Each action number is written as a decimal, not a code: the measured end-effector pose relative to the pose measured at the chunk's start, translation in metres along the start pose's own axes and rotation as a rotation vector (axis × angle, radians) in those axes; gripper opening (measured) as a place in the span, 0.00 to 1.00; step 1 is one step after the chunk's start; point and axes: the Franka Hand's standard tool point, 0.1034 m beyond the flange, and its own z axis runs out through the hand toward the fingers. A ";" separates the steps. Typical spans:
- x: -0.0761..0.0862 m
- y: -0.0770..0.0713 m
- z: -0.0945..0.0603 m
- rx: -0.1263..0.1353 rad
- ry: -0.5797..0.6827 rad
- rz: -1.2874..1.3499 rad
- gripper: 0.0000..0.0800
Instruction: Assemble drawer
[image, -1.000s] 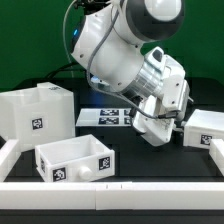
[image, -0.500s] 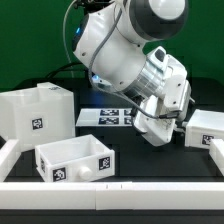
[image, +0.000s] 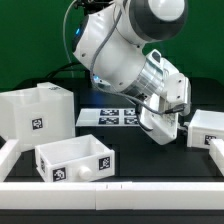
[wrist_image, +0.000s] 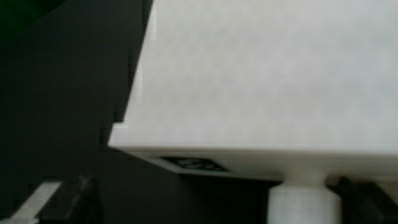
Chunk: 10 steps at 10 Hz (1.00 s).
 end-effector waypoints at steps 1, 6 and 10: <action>0.000 0.000 0.000 0.000 0.000 -0.074 0.81; 0.001 -0.004 0.000 0.021 0.037 -0.161 0.81; 0.000 -0.011 0.002 0.075 0.089 -0.017 0.81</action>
Offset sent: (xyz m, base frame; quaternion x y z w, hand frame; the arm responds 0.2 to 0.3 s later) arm 0.0000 0.0000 0.0000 0.0000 0.0000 -0.1938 0.9810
